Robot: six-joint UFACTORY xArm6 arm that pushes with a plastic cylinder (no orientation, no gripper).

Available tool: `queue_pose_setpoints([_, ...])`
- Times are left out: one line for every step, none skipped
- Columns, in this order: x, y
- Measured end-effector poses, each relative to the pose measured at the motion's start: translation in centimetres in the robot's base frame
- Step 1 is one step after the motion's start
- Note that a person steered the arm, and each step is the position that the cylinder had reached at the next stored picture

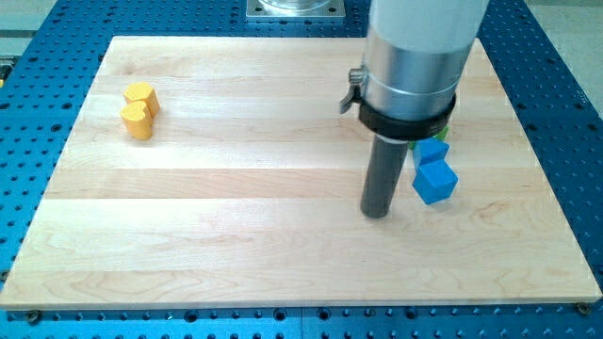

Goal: Move the heart to the top side of the vertical line of blocks

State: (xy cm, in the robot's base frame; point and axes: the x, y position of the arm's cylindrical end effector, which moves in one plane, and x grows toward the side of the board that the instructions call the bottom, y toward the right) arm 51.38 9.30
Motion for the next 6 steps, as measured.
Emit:
queue_pose_setpoints([-1.2,1.5])
queue_pose_setpoints([-2.4,3.2])
queue_pose_setpoints([-3.7,3.8])
queue_pose_setpoints([-4.4,2.9])
queue_pose_setpoints([-4.8,-0.5])
queue_pose_setpoints([-6.3,-5.0])
